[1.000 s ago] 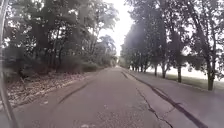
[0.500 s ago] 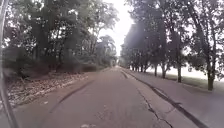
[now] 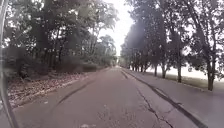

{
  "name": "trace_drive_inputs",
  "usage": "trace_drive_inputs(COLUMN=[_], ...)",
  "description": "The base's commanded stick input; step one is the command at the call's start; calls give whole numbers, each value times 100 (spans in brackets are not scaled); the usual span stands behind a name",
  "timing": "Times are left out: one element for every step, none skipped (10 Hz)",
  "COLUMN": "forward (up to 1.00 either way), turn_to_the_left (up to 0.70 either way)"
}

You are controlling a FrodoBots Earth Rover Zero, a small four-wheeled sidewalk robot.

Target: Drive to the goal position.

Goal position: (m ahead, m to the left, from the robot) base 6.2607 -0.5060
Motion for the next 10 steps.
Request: trace_drive_inputs(forward=[7,7,7,7,7,7,7,7,7,7], turn_to_the_left=[0,0,0,0,0,0,0,0,0,0])
